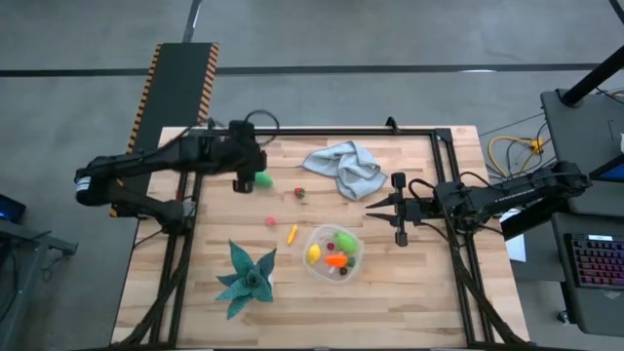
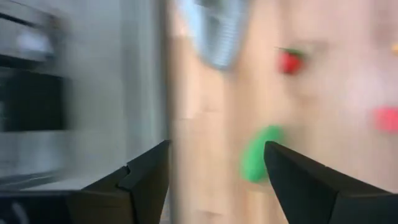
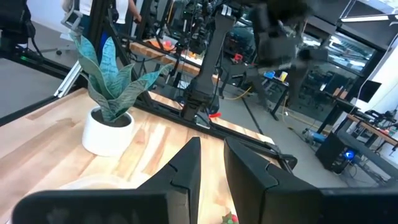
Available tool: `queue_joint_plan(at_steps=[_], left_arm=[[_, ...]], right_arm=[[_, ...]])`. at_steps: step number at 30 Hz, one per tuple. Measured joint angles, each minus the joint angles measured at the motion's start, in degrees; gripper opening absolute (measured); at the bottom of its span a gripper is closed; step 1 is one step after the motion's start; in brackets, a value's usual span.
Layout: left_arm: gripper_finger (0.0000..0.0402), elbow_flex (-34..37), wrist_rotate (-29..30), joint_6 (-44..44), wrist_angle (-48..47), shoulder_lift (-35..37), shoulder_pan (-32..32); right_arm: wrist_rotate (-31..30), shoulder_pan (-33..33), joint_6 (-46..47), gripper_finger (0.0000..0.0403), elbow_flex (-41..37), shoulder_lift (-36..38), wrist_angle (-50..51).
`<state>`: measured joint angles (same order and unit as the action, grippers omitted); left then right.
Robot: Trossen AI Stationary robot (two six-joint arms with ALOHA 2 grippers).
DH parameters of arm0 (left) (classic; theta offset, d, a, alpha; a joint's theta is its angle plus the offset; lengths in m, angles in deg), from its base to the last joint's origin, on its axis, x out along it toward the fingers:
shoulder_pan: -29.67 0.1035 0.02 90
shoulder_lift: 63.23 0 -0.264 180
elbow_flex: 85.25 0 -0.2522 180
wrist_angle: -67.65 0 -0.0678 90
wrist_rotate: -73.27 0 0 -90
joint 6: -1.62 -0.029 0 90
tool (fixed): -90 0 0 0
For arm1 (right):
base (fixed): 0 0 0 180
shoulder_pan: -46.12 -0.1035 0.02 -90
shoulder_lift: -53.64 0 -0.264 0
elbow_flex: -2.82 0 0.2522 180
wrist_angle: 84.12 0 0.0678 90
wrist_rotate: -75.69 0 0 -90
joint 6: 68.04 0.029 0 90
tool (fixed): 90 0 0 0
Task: Pick and placing Produce into tupperware
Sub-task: Put the green corn into the container
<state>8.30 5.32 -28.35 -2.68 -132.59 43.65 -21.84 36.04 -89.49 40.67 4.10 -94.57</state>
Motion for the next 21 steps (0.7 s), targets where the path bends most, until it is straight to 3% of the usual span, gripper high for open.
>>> queue_joint_plan(at_steps=[2,11,15,21], left_arm=[[0.0230,-0.05,-6.12,-0.33,-1.47,-1.00,3.87],[0.0205,0.83,-9.30,-6.68,-3.67,-8.22,12.43],[0.0213,0.85,-6.78,-7.31,-2.82,-12.78,12.53],[0.0265,0.17,-1.78,-6.81,-3.09,-19.03,12.56]], right_arm=[[0.00,0.00,0.27,0.0063,0.00,0.02,0.00],[0.20,0.00,0.50,0.0063,0.00,-0.04,0.82],[0.20,0.00,0.17,0.0063,0.00,-0.02,2.33],[0.20,0.00,0.68,0.0063,0.00,-0.06,4.46]])
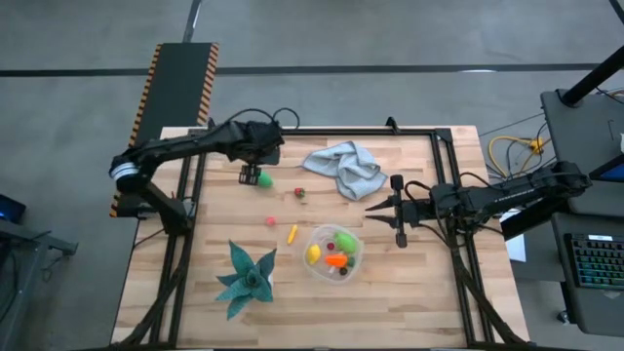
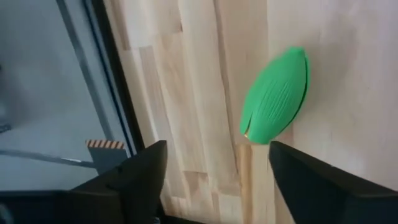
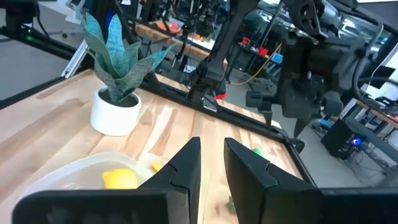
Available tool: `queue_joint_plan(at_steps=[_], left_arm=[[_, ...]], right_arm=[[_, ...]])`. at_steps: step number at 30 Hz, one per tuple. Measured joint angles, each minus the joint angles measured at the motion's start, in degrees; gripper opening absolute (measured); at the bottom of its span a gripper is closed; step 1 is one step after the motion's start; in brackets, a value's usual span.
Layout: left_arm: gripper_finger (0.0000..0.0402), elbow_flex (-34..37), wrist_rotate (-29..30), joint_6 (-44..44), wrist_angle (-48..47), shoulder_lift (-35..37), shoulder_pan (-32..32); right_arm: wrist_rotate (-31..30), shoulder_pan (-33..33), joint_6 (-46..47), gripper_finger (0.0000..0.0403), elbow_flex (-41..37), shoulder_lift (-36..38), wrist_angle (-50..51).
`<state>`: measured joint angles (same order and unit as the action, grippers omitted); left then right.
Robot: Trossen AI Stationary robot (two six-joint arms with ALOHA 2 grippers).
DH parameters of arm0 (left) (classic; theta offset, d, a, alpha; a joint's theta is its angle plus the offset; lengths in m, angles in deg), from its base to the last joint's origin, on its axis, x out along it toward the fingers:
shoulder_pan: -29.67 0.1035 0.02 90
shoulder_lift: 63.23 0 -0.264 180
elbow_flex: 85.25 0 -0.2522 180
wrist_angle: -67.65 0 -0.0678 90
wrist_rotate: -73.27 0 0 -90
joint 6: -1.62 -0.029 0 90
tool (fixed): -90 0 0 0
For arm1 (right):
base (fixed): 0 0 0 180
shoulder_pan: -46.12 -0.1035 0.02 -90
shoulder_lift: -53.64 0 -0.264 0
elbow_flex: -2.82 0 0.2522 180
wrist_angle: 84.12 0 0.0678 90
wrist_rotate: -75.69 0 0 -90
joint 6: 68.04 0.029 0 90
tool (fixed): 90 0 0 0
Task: Pick and placing Produce into tupperware
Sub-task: Put the green corn into the container
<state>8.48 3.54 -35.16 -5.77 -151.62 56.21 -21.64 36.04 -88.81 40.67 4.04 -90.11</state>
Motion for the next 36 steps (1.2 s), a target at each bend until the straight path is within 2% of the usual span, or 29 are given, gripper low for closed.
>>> queue_joint_plan(at_steps=[4,7,16,36], left_arm=[[0.0304,0.13,0.43,-1.12,-0.15,-2.28,0.00],[0.0318,0.54,-0.17,-2.43,-0.25,-3.75,-0.02],[0.0321,0.79,-3.90,-2.63,-0.40,-7.55,-0.02],[0.0320,0.76,-5.29,-2.80,-0.85,-20.03,-0.02]], right_arm=[[0.00,0.00,0.11,0.0063,-0.02,0.02,0.02],[0.00,0.00,0.17,0.0063,-0.02,0.04,0.03],[-0.02,0.00,1.70,0.0063,-0.09,0.05,1.76],[-0.04,0.00,2.79,0.0063,-0.09,0.05,2.88]])
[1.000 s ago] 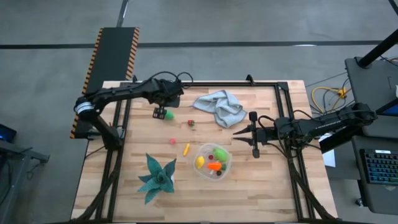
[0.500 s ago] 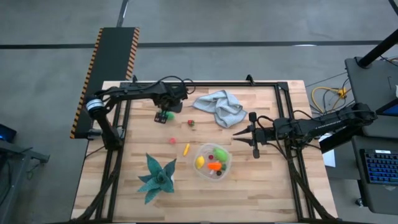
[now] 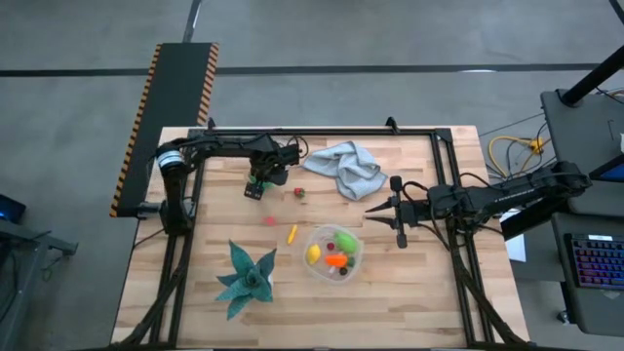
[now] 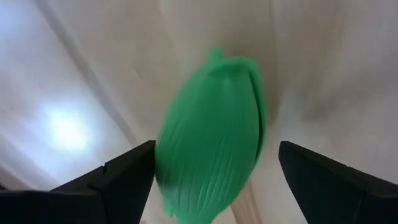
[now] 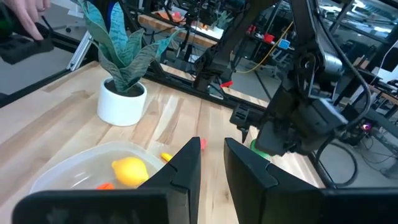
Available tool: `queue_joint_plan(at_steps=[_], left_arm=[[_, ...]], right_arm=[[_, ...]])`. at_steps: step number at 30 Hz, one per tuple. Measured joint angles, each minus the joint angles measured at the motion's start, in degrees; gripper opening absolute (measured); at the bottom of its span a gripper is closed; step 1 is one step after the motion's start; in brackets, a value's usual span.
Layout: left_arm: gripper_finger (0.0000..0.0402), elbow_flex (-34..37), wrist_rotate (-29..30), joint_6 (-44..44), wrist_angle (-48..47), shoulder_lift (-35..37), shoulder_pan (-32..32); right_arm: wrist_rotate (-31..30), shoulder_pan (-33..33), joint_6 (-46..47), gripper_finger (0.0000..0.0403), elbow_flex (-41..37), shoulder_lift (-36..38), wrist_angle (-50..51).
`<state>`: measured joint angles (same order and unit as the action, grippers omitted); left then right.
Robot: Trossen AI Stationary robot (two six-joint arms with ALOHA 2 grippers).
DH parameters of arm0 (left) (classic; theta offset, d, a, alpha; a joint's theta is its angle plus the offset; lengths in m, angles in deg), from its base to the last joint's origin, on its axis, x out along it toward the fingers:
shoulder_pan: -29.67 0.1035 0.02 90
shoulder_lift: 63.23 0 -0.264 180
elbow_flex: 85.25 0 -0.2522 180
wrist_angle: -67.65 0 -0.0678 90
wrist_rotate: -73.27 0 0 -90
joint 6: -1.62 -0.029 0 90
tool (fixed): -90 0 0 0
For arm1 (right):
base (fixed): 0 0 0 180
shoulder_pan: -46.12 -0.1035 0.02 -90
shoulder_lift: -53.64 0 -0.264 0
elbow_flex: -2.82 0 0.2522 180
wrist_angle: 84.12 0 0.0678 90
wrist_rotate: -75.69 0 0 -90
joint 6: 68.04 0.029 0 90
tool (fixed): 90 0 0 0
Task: Pick and placing Produce into tupperware
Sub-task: Put the green corn into the container
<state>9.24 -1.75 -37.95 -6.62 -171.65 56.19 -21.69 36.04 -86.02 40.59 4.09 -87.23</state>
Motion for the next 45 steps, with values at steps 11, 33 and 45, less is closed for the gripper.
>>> queue_joint_plan(at_steps=[11,33,45], left_arm=[[0.0316,0.02,-0.11,-0.26,0.43,-2.62,-0.02],[0.0190,0.00,-0.09,0.04,1.08,-2.84,-0.04],[0.0193,-1.25,0.48,1.75,0.41,0.12,-0.63]], right_arm=[[-0.02,0.00,0.00,0.0063,0.00,0.01,0.42],[-0.15,0.00,0.42,0.0063,0.00,0.01,0.42],[-0.17,0.00,0.42,0.0063,-0.01,0.01,0.44]])
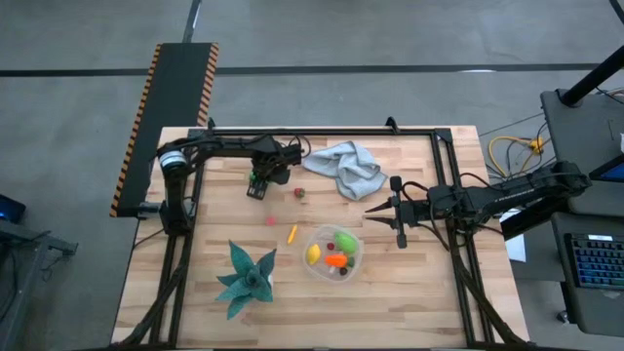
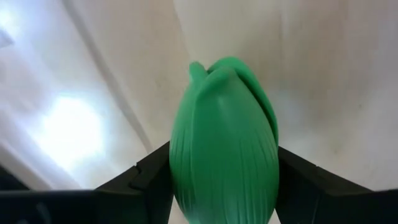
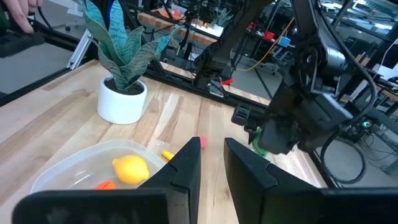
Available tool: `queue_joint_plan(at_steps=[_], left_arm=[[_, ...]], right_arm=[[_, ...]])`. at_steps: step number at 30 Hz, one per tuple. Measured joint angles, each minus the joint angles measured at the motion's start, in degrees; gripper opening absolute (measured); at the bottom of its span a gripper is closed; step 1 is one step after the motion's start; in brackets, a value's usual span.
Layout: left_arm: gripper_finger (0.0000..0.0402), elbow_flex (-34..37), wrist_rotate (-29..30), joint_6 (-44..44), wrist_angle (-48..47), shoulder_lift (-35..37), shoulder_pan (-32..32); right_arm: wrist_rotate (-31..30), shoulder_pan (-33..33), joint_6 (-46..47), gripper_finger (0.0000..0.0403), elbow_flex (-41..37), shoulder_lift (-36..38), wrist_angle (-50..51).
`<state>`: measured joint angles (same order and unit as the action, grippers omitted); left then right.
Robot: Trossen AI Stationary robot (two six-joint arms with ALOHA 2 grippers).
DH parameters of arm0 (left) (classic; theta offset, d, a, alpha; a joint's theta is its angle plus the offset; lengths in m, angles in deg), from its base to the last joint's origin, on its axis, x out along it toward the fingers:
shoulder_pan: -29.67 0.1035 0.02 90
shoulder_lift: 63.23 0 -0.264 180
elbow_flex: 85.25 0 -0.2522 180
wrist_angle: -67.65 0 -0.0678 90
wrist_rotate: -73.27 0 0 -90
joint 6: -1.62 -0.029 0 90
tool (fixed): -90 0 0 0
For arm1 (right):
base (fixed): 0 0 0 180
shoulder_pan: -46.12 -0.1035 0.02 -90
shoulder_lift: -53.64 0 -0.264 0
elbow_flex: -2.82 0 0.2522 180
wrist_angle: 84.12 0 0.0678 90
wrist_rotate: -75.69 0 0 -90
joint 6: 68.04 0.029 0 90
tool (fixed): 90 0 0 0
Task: Pick and placing Produce into tupperware
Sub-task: Put the green corn into the container
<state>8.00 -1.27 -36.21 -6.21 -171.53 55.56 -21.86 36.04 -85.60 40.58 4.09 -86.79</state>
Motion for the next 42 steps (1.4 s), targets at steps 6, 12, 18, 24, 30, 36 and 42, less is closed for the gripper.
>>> queue_joint_plan(at_steps=[6,12,18,24,30,36,42], left_arm=[[0.0193,0.04,-0.16,1.45,0.08,4.98,-2.09],[0.0193,-0.56,-0.59,1.71,3.39,9.34,-7.53],[0.0192,-3.58,-5.32,5.09,9.60,10.61,-13.77],[0.0192,-5.14,-9.30,6.06,18.31,10.61,-18.56],[0.0192,-5.27,-17.69,8.31,27.85,10.61,-22.24],[0.0192,-4.23,-26.50,10.78,38.41,10.62,-24.22],[0.0192,0.49,-33.38,13.57,49.47,10.34,-24.23]], right_arm=[[0.00,0.00,-0.28,0.0063,-0.02,0.01,-0.02],[-0.02,0.00,-0.42,0.0063,-0.02,0.01,-0.02],[-0.02,0.00,-0.44,0.0063,-0.02,0.01,-0.20],[-0.04,0.00,-0.55,0.0063,-0.02,0.01,-0.57],[-0.04,0.00,-0.68,0.0063,-0.02,0.05,-0.57],[-0.07,0.00,-0.87,0.0063,-0.02,0.05,-0.50],[-0.07,0.00,-0.55,0.0063,-0.02,0.05,-0.17]])
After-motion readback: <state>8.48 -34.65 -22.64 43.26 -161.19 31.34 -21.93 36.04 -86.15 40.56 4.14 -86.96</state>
